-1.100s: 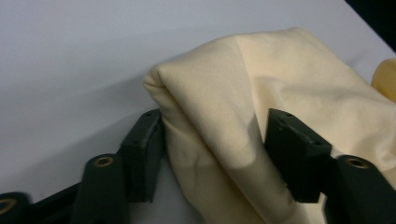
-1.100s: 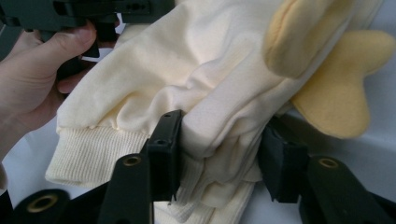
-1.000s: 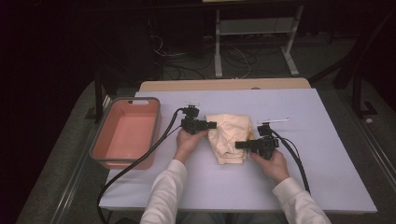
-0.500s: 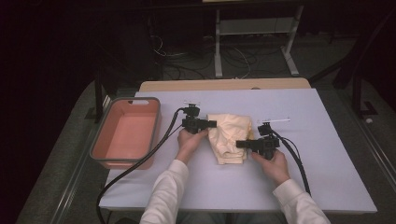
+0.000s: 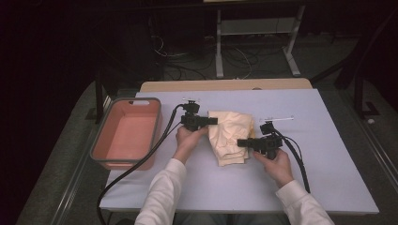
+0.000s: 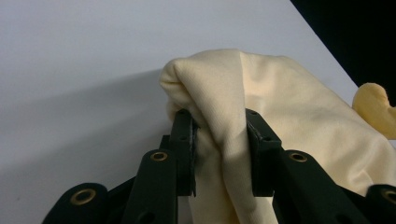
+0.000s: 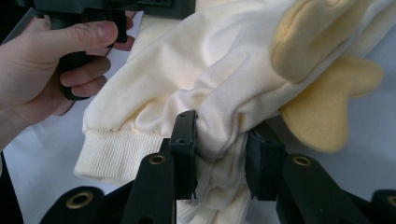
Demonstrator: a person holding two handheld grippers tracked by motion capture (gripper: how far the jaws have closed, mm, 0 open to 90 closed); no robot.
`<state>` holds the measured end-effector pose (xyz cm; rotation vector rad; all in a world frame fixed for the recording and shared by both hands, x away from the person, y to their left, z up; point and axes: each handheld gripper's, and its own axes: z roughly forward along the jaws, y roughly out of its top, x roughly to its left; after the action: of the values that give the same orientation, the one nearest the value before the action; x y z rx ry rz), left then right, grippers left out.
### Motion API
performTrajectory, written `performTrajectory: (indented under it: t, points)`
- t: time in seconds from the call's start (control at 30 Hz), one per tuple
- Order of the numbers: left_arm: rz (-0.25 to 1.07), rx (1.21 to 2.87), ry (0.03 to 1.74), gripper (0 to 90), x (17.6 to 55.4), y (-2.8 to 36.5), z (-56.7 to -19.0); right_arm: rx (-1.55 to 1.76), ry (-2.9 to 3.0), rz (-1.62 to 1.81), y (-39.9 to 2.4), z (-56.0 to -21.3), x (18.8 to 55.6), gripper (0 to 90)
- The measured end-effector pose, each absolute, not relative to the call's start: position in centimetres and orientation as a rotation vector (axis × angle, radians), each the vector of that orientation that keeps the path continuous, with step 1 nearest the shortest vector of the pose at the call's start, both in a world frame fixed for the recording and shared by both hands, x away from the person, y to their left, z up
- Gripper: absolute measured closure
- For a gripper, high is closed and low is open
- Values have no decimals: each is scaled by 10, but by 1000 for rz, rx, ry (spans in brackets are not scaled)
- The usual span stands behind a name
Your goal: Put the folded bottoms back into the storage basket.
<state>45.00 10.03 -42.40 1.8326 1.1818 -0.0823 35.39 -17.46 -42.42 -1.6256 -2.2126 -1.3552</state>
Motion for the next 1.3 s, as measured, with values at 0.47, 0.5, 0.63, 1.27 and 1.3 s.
performTrajectory:
  t: [0.47,0.5,0.63,1.27,1.3]
  points:
    - [-82,1802,1132,689,451,116,-389,-1583,-2221,-1420,-169,-393,356,665]
    - [-77,1799,1128,689,451,117,-386,-1580,-2223,-1420,-168,-391,357,665]
    - [-62,1792,1125,690,450,122,-377,-1566,-2240,-1432,-164,-383,358,665]
    - [-3,1767,1111,690,442,142,-341,-1513,-2278,-1482,-146,-348,358,663]
    - [0,1765,1111,690,442,143,-339,-1510,-2281,-1485,-146,-347,358,662]
